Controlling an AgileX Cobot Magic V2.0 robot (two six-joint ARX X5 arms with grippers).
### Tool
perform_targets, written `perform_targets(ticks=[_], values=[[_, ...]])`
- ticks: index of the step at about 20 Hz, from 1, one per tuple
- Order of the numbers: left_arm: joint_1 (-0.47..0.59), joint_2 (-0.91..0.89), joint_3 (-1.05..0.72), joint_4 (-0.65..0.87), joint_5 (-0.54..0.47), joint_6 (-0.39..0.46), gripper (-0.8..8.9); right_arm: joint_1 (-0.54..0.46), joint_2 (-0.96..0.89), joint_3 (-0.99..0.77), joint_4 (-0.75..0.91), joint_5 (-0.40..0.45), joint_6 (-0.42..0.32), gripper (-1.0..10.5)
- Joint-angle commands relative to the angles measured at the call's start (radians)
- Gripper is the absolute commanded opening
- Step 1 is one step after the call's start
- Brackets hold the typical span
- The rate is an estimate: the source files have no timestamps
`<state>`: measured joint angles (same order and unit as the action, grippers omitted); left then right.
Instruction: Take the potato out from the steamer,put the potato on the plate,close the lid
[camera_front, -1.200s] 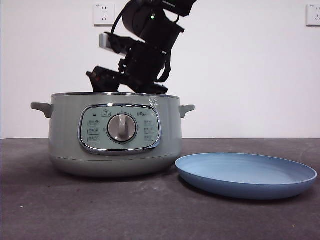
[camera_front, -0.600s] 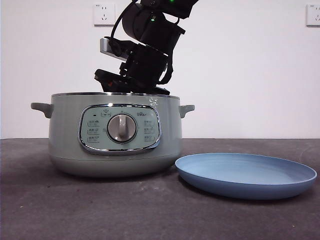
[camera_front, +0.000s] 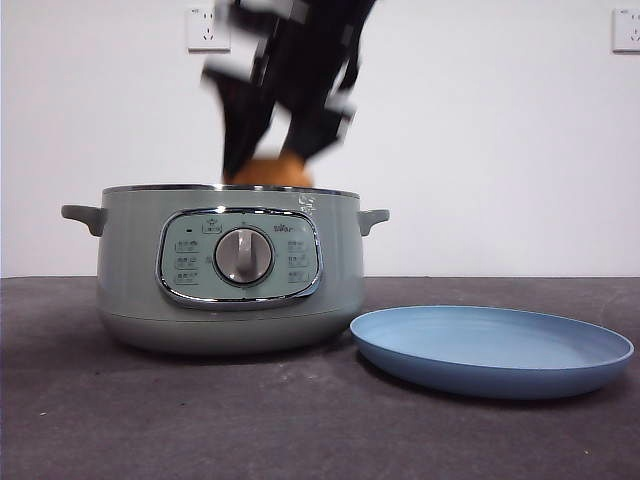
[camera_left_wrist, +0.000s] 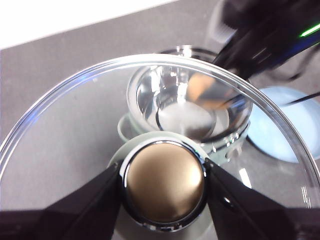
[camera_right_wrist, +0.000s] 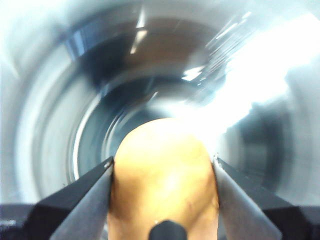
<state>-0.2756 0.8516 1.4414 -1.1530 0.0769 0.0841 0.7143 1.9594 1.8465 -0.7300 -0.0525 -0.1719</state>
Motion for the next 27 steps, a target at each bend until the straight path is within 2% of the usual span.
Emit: perform_targets(ticks=[1, 5, 8, 11, 17, 18, 21, 24, 27], values=[[0.002, 0.003, 0.005, 0.057, 0.010, -0.002, -0.09, -0.013, -0.098, 0.006, -0.056, 0.033, 0.043, -0.2], [0.002, 0.027, 0.005, 0.091, 0.089, 0.002, -0.09, -0.077, -0.253, 0.006, -0.231, 0.033, 0.081, -0.2], [0.002, 0.052, 0.005, 0.106, 0.094, 0.021, -0.09, -0.130, -0.308, 0.002, -0.352, 0.033, 0.081, -0.2], [0.001, 0.082, 0.005, 0.121, 0.137, 0.026, -0.09, -0.179, -0.355, -0.080, -0.367, 0.032, 0.082, -0.2], [0.000, 0.116, 0.005, 0.153, 0.159, 0.029, -0.09, -0.229, -0.410, -0.493, -0.099, 0.000, 0.119, -0.2], [0.000, 0.118, 0.005, 0.153, 0.163, 0.029, -0.09, -0.232, -0.409, -0.572, -0.025, -0.027, 0.128, -0.2], [0.000, 0.129, 0.005, 0.158, 0.163, 0.029, -0.09, -0.235, -0.408, -0.768, 0.190, -0.027, 0.146, -0.2], [0.000, 0.130, 0.005, 0.168, 0.163, 0.032, -0.09, -0.249, -0.407, -0.896, 0.331, -0.027, 0.148, -0.2], [0.000, 0.130, 0.005, 0.169, 0.163, 0.032, -0.09, -0.260, -0.399, -0.964, 0.405, -0.027, 0.153, -0.2]])
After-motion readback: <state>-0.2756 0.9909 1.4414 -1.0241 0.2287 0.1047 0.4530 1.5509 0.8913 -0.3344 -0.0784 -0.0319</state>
